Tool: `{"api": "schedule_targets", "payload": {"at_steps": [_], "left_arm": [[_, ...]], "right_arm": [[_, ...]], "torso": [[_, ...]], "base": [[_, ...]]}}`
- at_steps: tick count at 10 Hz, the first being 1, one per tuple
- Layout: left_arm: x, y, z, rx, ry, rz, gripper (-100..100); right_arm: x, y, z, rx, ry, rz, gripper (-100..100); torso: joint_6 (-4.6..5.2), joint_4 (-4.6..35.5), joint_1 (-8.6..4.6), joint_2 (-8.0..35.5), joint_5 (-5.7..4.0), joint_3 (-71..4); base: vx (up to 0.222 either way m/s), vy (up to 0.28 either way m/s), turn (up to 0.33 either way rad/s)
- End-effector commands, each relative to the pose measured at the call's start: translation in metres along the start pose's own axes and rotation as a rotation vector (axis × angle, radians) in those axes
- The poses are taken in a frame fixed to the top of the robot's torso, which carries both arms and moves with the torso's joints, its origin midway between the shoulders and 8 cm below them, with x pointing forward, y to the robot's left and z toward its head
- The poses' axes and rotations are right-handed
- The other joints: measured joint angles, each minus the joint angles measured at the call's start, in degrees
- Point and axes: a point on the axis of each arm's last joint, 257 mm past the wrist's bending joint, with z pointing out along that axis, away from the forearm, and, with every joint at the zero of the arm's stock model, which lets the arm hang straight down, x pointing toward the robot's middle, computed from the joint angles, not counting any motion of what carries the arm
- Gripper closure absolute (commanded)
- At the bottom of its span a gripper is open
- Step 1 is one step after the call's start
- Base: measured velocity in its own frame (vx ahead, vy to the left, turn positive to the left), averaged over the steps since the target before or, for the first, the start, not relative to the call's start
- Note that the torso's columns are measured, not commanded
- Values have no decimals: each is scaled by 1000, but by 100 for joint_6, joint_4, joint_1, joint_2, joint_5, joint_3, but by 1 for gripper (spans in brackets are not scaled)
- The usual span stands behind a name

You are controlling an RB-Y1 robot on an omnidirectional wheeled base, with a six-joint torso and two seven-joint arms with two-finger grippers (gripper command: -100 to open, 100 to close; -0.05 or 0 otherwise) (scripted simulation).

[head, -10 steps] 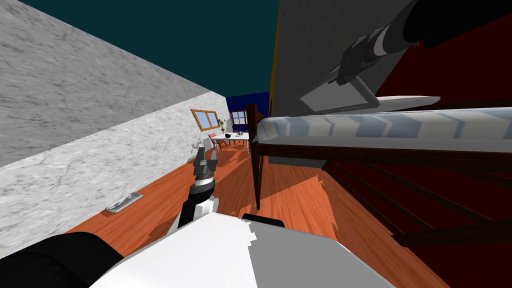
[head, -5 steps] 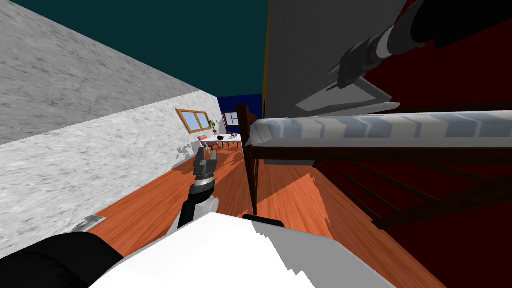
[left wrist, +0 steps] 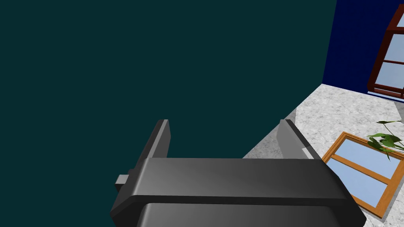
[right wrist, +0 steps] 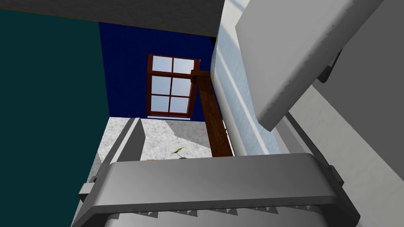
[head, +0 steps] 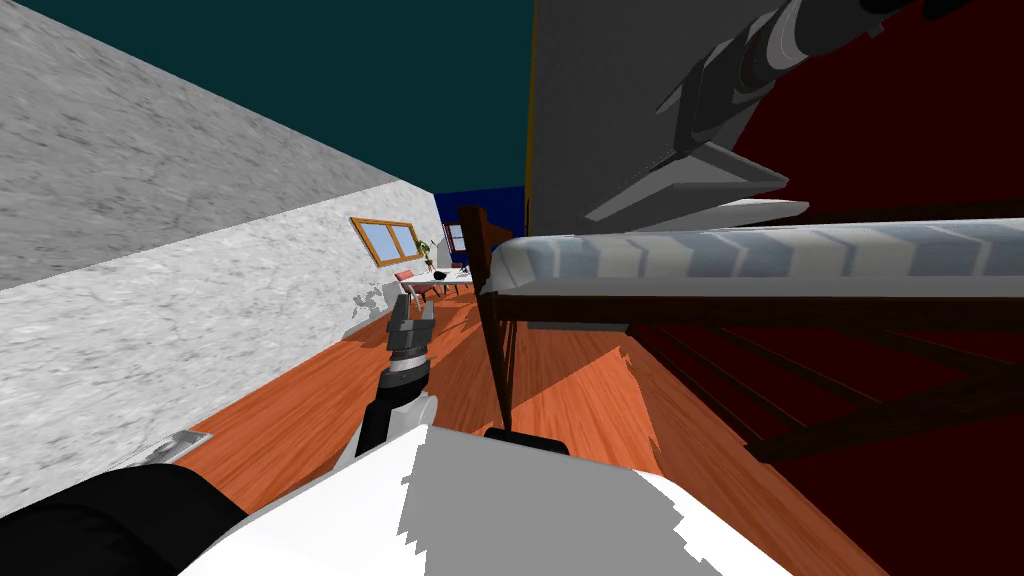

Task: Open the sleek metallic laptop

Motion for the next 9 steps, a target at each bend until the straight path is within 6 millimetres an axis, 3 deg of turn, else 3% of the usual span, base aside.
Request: {"api": "schedule_targets", "payload": {"at_steps": [1, 3, 4, 9], "left_arm": [[0, 0, 0, 0, 0, 0, 0], [0, 0, 0, 0, 0, 0, 0], [0, 0, 0, 0, 0, 0, 0], [0, 0, 0, 0, 0, 0, 0]], "right_arm": [[-15, -17, -13, -1, -4, -2, -100], [-16, -19, -13, 1, -5, -4, -100], [-17, -19, -13, -1, -5, -3, 0], [-17, -19, -13, -1, -5, -3, 0]], "torso": [[0, 0, 0, 2, -1, 1], [1, 3, 7, 9, 2, 6], [0, 3, 8, 16, 1, 9], [1, 3, 2, 10, 1, 6]], "base": [[40, -29, -12], [36, -20, -10], [0, 0, 0], [0, 0, 0]]}}
